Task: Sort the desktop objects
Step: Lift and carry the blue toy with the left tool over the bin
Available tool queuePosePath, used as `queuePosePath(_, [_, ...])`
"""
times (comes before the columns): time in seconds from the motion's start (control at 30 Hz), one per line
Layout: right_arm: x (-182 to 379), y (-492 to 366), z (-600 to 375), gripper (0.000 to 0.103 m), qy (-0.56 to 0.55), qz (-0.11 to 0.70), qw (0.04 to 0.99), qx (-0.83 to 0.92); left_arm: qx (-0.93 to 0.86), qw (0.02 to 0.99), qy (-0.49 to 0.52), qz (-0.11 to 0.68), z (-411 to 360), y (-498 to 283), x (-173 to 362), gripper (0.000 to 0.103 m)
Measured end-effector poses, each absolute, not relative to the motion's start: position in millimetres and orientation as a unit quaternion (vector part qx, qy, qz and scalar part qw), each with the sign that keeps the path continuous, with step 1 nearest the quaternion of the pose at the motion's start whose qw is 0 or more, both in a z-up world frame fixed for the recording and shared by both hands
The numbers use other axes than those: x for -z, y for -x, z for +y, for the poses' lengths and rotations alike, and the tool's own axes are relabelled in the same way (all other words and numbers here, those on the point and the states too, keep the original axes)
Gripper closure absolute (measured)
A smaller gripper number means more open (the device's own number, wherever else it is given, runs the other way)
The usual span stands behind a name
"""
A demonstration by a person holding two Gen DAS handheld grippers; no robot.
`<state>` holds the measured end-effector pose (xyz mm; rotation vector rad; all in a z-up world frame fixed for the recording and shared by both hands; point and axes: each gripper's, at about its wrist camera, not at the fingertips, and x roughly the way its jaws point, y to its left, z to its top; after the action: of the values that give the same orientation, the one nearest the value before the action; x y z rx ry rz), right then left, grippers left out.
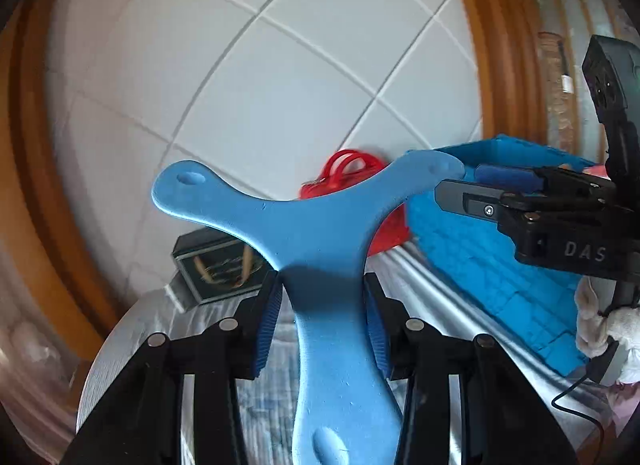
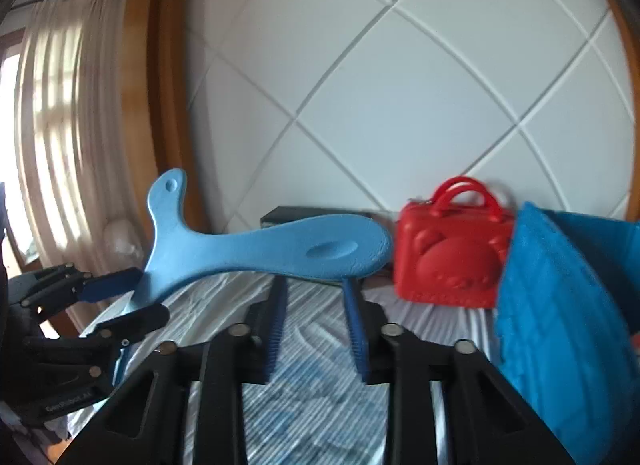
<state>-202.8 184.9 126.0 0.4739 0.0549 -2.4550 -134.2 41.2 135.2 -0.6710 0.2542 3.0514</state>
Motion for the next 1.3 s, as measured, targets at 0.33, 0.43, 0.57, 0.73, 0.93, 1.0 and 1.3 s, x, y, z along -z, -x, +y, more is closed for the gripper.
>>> queuePosePath(0.33, [-186.6,131.3,377.0,0.055,-0.139,-0.026,0.093,0.986,-0.952,0.219,0.160,0.143,238.4,146.7,-181.3,0.063])
queuePosePath(0.43, [-187.3,121.4,430.6,0.057,-0.157,-0.042,0.041,0.986,-0.939,0.256,0.175,0.150,293.2,159.6,-180.3,0.063])
queuePosePath(0.57, [-180.1,126.9,484.9,0.057,-0.185,-0.061,-0.008,0.981,-0.927,0.271,0.200,0.167,365.1,171.6,-178.6,0.063])
queuePosePath(0.73, [-162.3,151.8,533.0,0.058,-0.227,-0.076,-0.055,0.969,-0.920,0.269,0.237,0.161,419.7,196.2,-170.7,0.057])
queuePosePath(0.93, [-125.8,178.1,565.2,0.057,-0.285,-0.059,-0.068,0.954,-0.925,0.234,0.256,0.153,425.4,196.8,-159.0,0.041])
queuePosePath(1.0, [-115.3,185.9,572.4,0.057,-0.297,-0.055,-0.065,0.951,-0.928,0.226,0.257,0.149,422.3,194.3,-156.1,0.041])
queuePosePath(1.3, [-115.2,182.1,581.5,0.050,-0.283,-0.023,-0.046,0.958,-0.946,0.188,0.241,0.105,416.5,188.8,-167.0,0.039])
